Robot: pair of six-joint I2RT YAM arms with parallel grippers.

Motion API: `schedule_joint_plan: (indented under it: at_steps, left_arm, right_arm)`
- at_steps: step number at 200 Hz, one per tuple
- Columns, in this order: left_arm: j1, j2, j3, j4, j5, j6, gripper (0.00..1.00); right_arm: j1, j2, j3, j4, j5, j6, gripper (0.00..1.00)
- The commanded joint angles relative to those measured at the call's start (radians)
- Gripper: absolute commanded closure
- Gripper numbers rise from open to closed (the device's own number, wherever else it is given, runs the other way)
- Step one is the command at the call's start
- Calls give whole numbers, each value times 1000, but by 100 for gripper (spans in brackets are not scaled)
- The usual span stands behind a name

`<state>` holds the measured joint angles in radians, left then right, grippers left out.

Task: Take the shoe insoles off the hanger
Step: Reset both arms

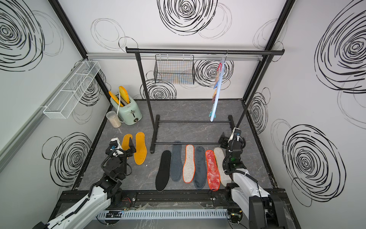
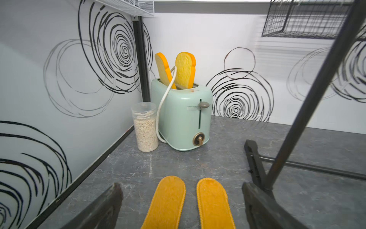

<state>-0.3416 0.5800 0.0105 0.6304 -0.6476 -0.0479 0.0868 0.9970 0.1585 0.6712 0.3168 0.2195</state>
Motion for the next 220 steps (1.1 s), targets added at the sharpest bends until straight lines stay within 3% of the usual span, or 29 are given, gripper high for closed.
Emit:
schedule_joint_plan:
  at_steps: [1,33,42,76,98,117,139,155,168,220]
  left_arm:
    - [144,93,-60,270,184,-3,1]
    - [273,301,-59,452,306,-51,0]
    - [277,362,-47,503,319,-42,0]
    - [283,599,14,696,349,-25,0]
    - [296,773,40,836,397,-38,0]
    - [294,850,60,875,414,-31,0]
    - [281,882,124,790,458,3,2]
    - [267,883,202,636,483,34,2]
    - [276,892,193,668,505,29,2]
    - [270,885,191,663,496,34,2]
  right_arm:
    - [0,120,-71,333,62,-61,5]
    - [9,264,-35,484,53,-135,1]
    - [9,270,-32,491,55,-157,0]
    - [-8,426,-103,812,9,-200,1]
    - [-5,439,-94,779,-100,-237,4]
    - [-3,583,-110,1001,-59,-232,3]
    - [-31,491,-14,666,-100,-201,1]
    - [-65,537,20,676,-148,-179,1]
    - [-83,509,39,587,-170,-169,1]
    - [-81,511,28,619,-170,-172,1]
